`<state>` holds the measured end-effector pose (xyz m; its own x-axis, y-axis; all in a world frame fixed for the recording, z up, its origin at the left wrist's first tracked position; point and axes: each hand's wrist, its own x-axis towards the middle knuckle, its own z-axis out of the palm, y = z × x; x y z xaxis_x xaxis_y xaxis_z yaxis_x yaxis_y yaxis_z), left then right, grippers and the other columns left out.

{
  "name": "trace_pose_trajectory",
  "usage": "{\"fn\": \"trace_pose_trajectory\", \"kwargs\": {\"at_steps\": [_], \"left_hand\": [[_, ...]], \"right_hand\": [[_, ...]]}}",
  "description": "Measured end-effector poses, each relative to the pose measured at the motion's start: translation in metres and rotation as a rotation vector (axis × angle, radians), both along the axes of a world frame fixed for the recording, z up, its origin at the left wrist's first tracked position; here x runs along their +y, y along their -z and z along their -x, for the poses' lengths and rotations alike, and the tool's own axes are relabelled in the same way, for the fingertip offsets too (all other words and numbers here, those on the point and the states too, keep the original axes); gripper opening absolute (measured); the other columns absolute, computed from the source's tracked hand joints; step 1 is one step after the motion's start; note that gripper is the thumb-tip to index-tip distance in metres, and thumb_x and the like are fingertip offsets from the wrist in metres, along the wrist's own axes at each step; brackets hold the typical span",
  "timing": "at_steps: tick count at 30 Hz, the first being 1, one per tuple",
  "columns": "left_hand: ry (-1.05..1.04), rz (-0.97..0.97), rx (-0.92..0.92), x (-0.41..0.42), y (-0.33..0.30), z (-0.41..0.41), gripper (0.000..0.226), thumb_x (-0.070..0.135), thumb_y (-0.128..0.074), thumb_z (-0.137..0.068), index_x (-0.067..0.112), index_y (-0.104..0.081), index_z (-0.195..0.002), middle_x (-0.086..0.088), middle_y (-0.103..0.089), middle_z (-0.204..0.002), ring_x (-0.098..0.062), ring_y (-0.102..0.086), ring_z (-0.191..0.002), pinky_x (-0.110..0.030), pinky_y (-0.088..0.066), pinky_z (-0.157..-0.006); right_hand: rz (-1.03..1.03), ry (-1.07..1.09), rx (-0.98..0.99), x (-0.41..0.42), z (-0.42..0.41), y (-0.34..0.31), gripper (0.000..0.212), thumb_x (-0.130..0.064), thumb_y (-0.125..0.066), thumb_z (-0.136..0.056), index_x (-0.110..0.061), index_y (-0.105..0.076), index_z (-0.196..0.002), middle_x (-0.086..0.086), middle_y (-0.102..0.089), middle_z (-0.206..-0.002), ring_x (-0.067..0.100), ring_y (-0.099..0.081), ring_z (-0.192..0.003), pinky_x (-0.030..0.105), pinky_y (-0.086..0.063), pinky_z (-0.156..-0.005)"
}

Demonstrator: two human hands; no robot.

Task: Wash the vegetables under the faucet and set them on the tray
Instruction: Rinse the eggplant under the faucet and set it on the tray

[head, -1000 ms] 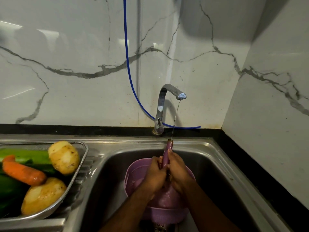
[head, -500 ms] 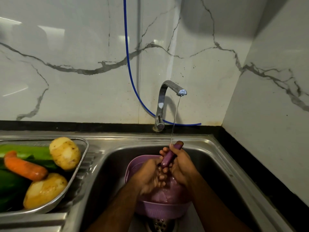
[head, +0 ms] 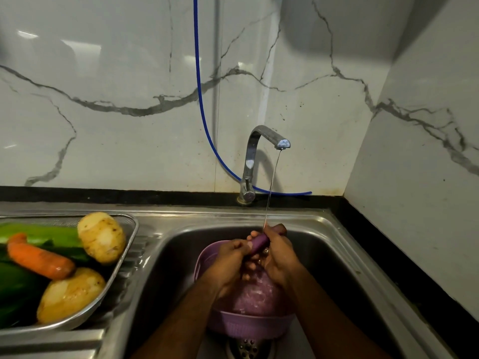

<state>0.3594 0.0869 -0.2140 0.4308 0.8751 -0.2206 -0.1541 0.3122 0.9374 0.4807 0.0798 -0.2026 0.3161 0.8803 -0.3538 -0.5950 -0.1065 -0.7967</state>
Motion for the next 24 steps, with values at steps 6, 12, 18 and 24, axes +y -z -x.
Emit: {"fn": "trace_pose_trajectory", "kwargs": {"at_steps": [6,12,18,24], "left_hand": [[-0.190,-0.377,0.155,-0.001,0.009,-0.016,0.033,-0.010,-0.068,-0.084,0.020,-0.071,-0.098,-0.007,-0.075,-0.092,-0.020,-0.072,-0.083,-0.030,-0.059,-0.073],[-0.290,-0.219,-0.061,0.004,0.007,-0.016,0.025,-0.008,-0.069,-0.085,-0.003,-0.068,-0.110,-0.020,-0.075,-0.089,-0.022,-0.071,-0.075,-0.027,-0.059,-0.071],[-0.296,-0.059,-0.274,0.002,0.000,-0.014,0.023,-0.008,-0.064,-0.089,0.003,-0.069,-0.109,-0.019,-0.076,-0.096,-0.026,-0.076,-0.086,-0.024,-0.061,-0.071],[-0.340,-0.040,-0.263,0.004,0.001,-0.016,0.013,-0.009,-0.062,-0.091,-0.010,-0.069,-0.101,-0.023,-0.074,-0.087,-0.023,-0.074,-0.072,-0.024,-0.062,-0.068]], "right_hand": [[0.152,-0.081,-0.201,-0.006,0.002,0.007,0.037,-0.042,-0.065,-0.099,-0.008,-0.068,-0.114,0.019,-0.077,-0.105,0.025,-0.069,-0.079,0.032,-0.051,-0.063],[0.055,0.019,-0.162,-0.003,-0.007,-0.002,0.036,-0.026,-0.072,-0.095,0.006,-0.065,-0.111,0.019,-0.069,-0.082,0.020,-0.065,-0.058,0.030,-0.055,-0.050],[-0.051,0.074,-0.096,-0.006,-0.008,-0.008,0.017,-0.011,-0.074,-0.091,0.000,-0.065,-0.100,0.027,-0.073,-0.096,0.028,-0.069,-0.075,0.034,-0.059,-0.067],[-0.086,0.055,-0.058,-0.008,-0.014,-0.010,0.017,-0.008,-0.070,-0.094,0.003,-0.065,-0.106,0.025,-0.076,-0.098,0.031,-0.075,-0.081,0.037,-0.063,-0.074]]}}
